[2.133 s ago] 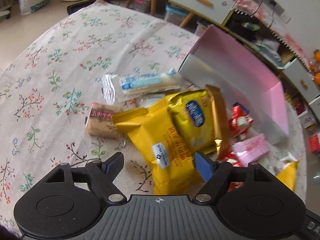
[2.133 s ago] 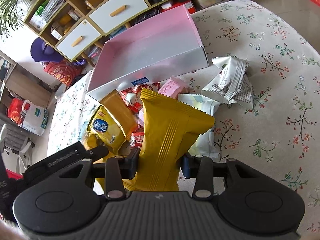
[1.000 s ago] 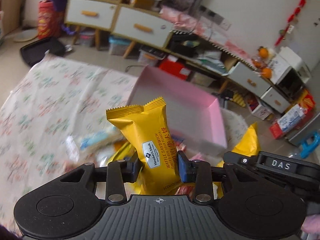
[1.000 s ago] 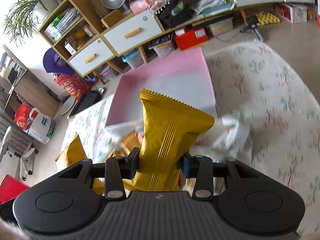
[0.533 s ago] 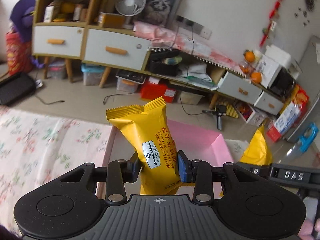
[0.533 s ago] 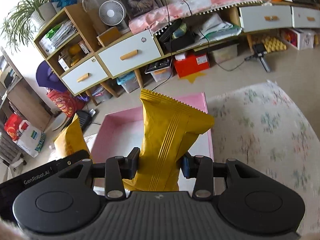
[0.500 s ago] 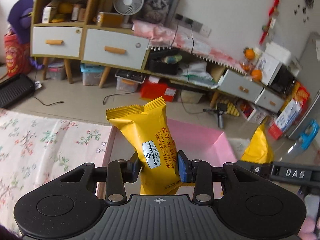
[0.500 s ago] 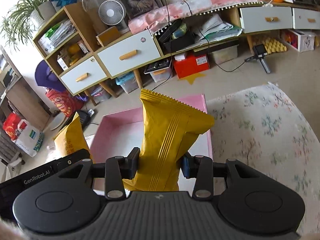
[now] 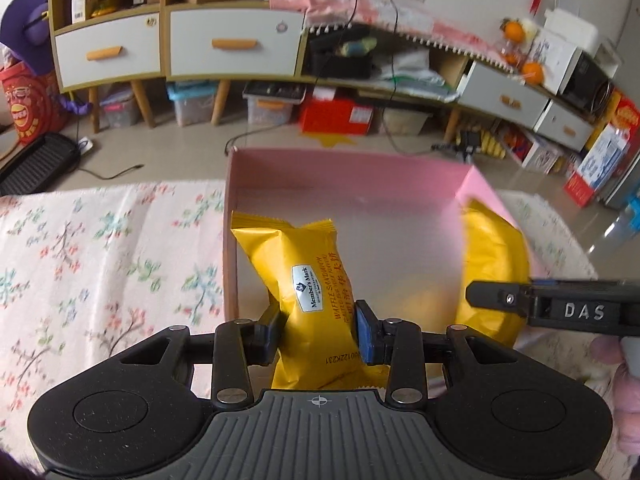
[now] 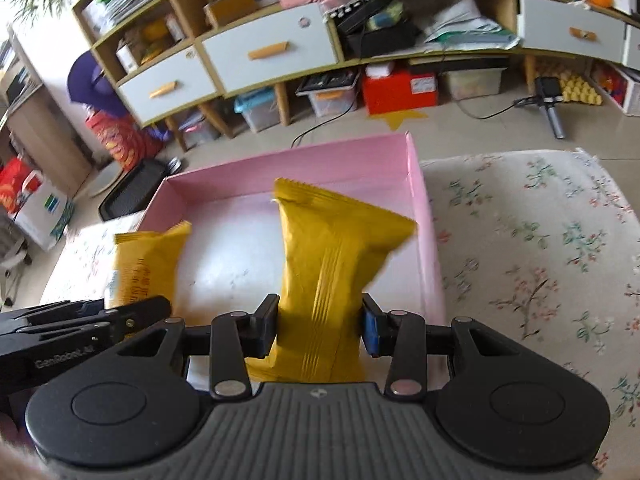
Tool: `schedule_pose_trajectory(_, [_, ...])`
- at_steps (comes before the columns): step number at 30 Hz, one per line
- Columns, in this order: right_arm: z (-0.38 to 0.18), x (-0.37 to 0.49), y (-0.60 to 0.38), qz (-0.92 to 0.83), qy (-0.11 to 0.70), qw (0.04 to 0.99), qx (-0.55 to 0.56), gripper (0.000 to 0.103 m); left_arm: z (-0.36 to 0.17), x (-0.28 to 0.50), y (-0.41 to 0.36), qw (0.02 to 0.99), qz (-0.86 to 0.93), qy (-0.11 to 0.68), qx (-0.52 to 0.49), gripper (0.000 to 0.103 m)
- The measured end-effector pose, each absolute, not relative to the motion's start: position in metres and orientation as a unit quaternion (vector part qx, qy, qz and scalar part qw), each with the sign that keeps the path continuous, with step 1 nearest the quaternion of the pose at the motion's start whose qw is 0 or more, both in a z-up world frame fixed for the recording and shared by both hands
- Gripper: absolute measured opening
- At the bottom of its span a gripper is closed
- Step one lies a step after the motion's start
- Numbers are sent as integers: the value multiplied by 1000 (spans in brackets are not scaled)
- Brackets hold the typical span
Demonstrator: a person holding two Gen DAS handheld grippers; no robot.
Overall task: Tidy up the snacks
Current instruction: 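Lift both yellow packs and lower them into the pink box, then open both tools to release the packs and withdraw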
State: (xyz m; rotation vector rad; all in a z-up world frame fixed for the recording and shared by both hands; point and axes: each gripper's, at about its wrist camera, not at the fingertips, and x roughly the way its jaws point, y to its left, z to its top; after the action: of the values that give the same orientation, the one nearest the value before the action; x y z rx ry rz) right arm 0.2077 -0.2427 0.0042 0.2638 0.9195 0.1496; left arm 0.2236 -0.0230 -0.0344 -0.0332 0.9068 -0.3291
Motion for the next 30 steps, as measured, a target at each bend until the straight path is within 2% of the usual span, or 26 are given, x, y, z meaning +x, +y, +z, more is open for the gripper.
schedule_pose_trajectory(5, [8, 203, -231, 88, 452, 881, 108, 38, -42, 212, -16, 896, -167, 411, -8, 35])
schedule_pose_trajectory(9, [12, 201, -230, 81, 449, 883, 109, 40, -40, 208, -16, 905, -162, 393, -7, 40])
schedule_pose_trajectory(11, [16, 199, -233, 81, 445, 885, 113, 54, -36, 205, -18, 906, -167, 389, -1, 64])
schedule_pose_trajectory(12, [17, 198, -234, 80, 442, 886, 115, 63, -33, 203, -18, 908, -169, 384, 0, 67])
schedule_pose_trajectory(14, [20, 195, -236, 79, 437, 889, 114, 67, -26, 198, -21, 911, -173, 375, 5, 78])
schedule_pose_trajectory(24, [46, 171, -242, 69, 414, 901, 112, 89, 10, 164, -21, 914, -169, 367, 18, 95])
schedule_pose_trajectory(30, [54, 143, -247, 68, 409, 903, 108, 95, 22, 135, -13, 911, -160, 378, 24, 100])
